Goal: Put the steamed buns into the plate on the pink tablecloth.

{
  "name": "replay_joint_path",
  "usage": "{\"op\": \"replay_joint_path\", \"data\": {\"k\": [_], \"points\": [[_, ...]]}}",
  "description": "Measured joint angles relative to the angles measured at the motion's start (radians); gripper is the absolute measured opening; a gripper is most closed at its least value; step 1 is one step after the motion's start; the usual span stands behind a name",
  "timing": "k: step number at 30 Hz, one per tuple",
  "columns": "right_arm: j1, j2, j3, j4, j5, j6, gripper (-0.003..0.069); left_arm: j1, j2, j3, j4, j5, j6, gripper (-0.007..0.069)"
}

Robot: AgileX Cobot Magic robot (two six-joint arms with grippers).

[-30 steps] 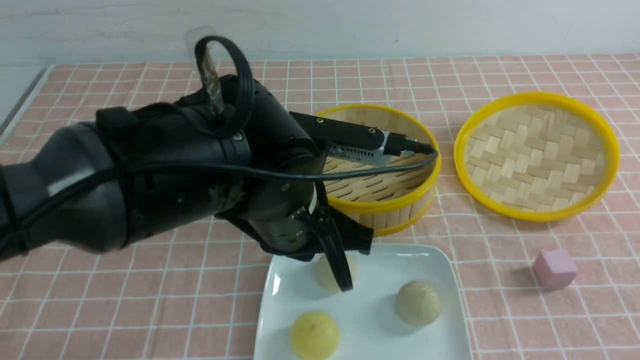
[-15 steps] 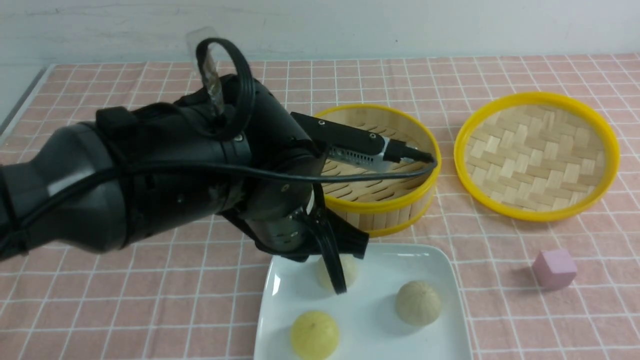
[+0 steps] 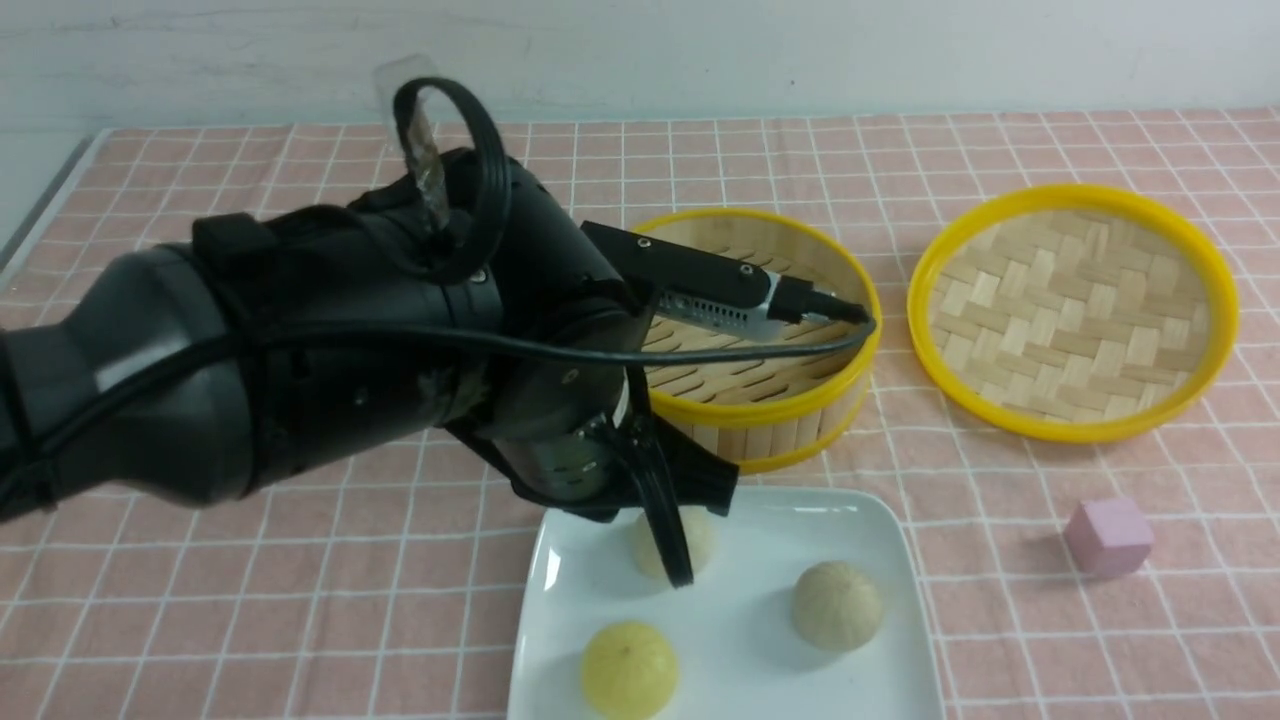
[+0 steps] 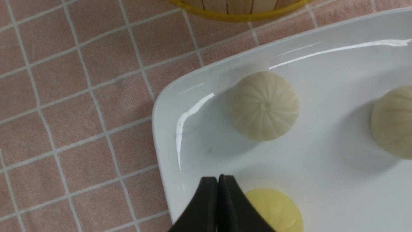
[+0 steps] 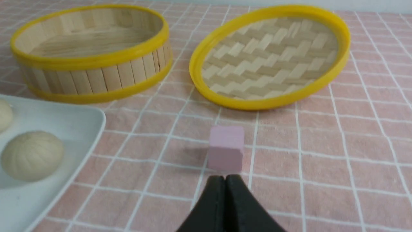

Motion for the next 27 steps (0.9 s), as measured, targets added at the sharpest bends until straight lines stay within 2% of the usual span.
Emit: {"op": "replay_joint_path", "data": {"k": [7,12,21,25,27], "points": [[-0.032,-0.007,-0.007,-0.030,0.051,0.000,0.0013,0.000,-0.014,0.000,-0.019,0.023,0.000,0.0017],[-0.041,-0.007,-0.008,-0.095,0.055,0.000,0.0018,0.000,-0.127,0.000,-0.015,0.098,0.000,0.0021],[-0.057,-0.007,-0.008,-0.099,0.055,0.000,0.0028,0.000,-0.413,0.037,0.043,0.237,0.003,0.0022],[-0.057,-0.007,-0.008,-0.099,0.055,0.000,0.0035,0.000,-0.587,0.208,0.034,0.108,0.003,0.0022],[-0.057,-0.007,-0.008,-0.100,0.055,0.000,0.0037,0.000,-0.676,0.355,0.007,-0.117,-0.020,0.0022]]}}
